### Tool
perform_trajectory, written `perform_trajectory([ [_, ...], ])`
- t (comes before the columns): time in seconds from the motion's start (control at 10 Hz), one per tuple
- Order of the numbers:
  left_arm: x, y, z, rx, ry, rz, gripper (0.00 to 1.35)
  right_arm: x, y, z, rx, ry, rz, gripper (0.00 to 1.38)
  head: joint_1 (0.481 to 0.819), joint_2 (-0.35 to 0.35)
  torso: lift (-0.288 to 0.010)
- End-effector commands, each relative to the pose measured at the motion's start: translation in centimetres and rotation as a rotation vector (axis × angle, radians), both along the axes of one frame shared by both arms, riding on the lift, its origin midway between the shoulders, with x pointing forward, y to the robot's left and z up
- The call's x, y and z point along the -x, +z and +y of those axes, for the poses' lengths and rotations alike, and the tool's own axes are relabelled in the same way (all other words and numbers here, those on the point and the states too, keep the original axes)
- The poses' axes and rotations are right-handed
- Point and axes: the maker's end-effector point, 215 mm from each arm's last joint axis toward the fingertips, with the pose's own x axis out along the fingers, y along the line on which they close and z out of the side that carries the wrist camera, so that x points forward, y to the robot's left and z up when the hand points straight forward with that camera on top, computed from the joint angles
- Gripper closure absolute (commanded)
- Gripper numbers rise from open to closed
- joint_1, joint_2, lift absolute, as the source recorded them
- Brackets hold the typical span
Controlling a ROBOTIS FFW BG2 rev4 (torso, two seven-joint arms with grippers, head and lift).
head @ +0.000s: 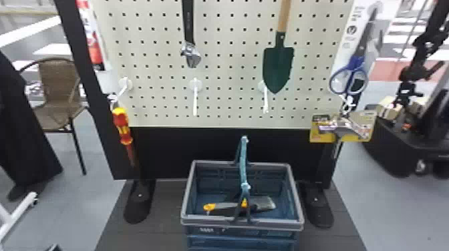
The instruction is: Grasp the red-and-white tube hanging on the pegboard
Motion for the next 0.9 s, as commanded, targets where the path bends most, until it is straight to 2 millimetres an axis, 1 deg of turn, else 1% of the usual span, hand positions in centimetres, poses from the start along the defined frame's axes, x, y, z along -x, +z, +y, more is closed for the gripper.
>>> perform_trajectory([
  [0.0,-2.2,3.0,-1.3,0.024,-0.020,-0.018,0.19,-0.1,0.1,0.1,-0.002,0.001,-0.002,0.12,0.549,0.000,-0.100],
  [0.2,-5.5,6.9,-3.0,0.063,-0.057,-0.084,0.19,0.0,0.0,0.1,0.000,0.003,0.001,0.12,0.549,0.000,-0.100],
  [0.3,-6.8,8.6,-3.3,0.060,-0.073,-0.108,0.19,-0.1,0.2,0.2,-0.001,0.005,-0.003,0.12,0.549,0.000,-0.100],
  [0.4,-8.1,10.7,-3.5,0.051,-0.091,-0.130,0.19,-0.1,0.1,0.2,-0.001,0.005,-0.002,0.12,0.549,0.000,-0.100],
  [0.6,-9.9,15.8,-3.5,0.014,-0.108,-0.190,0.19,-0.2,0.2,0.2,0.001,0.006,-0.003,0.12,0.549,0.000,-0.100],
  [0.7,-10.8,18.1,-3.1,-0.007,-0.108,-0.225,0.19,-0.2,0.2,0.2,0.001,0.006,-0.003,0.12,0.549,0.000,-0.100],
  [0.8,-11.9,20.0,-2.8,-0.024,-0.114,-0.245,0.19,-0.2,0.1,0.2,0.002,0.006,-0.001,0.12,0.549,0.000,-0.100],
])
